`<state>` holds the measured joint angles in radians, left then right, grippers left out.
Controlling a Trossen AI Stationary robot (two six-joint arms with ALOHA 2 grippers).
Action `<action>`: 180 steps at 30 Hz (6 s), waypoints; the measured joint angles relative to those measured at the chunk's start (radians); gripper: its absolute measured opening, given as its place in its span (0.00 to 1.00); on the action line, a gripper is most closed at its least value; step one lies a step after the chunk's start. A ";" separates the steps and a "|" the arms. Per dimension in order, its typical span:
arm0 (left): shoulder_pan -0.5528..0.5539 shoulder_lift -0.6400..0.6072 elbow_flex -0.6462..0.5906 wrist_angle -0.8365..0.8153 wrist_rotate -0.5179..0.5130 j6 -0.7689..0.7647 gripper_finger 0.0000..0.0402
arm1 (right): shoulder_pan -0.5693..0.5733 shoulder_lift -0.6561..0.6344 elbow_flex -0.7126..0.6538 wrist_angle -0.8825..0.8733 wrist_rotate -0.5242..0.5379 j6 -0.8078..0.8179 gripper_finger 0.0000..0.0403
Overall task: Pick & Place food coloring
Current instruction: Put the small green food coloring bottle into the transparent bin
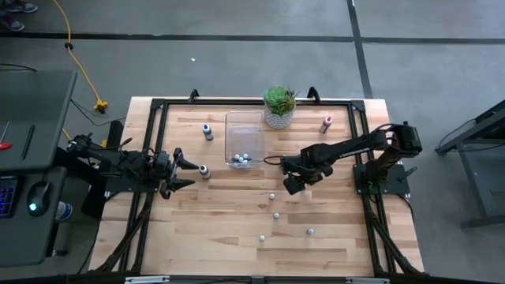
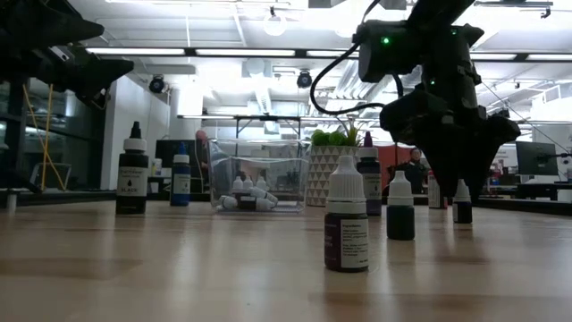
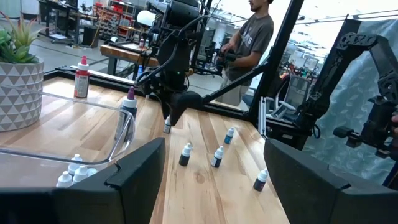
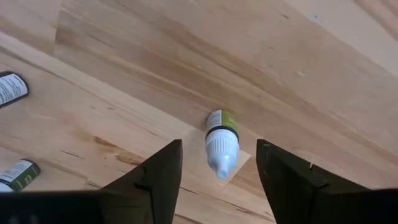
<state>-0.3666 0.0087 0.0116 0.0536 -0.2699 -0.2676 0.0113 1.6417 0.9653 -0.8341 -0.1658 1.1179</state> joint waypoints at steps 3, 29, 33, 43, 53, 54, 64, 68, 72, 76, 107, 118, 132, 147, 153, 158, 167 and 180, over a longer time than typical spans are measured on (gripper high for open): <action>0.000 0.000 0.000 0.000 0.000 0.000 0.68 | 0.000 0.000 0.000 0.000 0.004 0.000 0.43; 0.000 0.000 0.000 0.000 0.000 0.000 0.68 | 0.000 0.000 0.000 0.000 -0.014 -0.007 0.13; 0.000 0.000 0.000 0.000 0.000 0.000 0.68 | 0.000 -0.001 0.003 0.019 -0.042 -0.023 0.13; 0.000 0.000 0.000 0.000 0.000 0.000 0.68 | 0.000 -0.067 0.017 0.112 -0.091 -0.031 0.12; 0.000 0.000 0.000 0.000 0.000 0.000 0.68 | -0.003 -0.087 0.256 0.034 -0.037 -0.168 0.12; 0.000 0.000 0.000 0.000 0.000 0.000 0.68 | -0.003 -0.087 0.288 0.019 -0.027 -0.184 0.12; 0.000 0.000 0.000 0.000 0.000 0.000 0.68 | 0.033 -0.087 0.521 -0.044 0.233 -0.587 0.13; 0.000 0.000 0.000 0.000 0.000 0.000 0.68 | 0.054 -0.080 0.570 -0.014 0.403 -0.719 0.13; 0.000 0.000 0.000 0.000 0.000 0.000 0.68 | 0.070 -0.060 0.607 0.009 0.551 -0.802 0.12; 0.000 0.000 0.000 0.000 0.000 0.000 0.68 | 0.082 -0.030 0.627 0.068 0.678 -0.865 0.12; 0.000 0.001 0.000 0.000 0.000 0.000 0.68 | -0.092 0.390 1.298 -0.223 0.514 -1.123 0.12; 0.000 0.001 0.000 0.000 0.000 0.000 0.68 | -0.193 0.509 1.257 -0.292 0.329 -1.092 0.13; 0.000 0.001 0.000 0.000 0.000 0.000 0.68 | -0.219 0.665 1.257 -0.442 0.251 -1.073 0.13; 0.000 0.001 0.000 0.000 0.000 0.000 0.68 | -0.214 0.707 1.257 -0.490 0.149 -1.071 0.14; 0.000 0.001 0.000 0.000 0.000 0.000 0.68 | -0.210 0.723 1.257 -0.493 0.120 -1.073 0.16; 0.000 0.001 0.000 0.000 0.000 0.000 0.68 | -0.207 0.739 1.257 -0.498 0.094 -1.070 0.15; 0.000 0.001 0.000 0.000 0.000 0.000 0.68 | -0.205 0.749 1.257 -0.495 0.081 -1.070 0.16; 0.000 0.001 0.000 0.000 0.000 0.000 0.68 | -0.192 0.748 1.174 -0.447 0.027 -1.065 0.17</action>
<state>-0.3664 0.0101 0.0116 0.0536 -0.2699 -0.2676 -0.1812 2.3898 2.1391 -1.2809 -0.1384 0.0534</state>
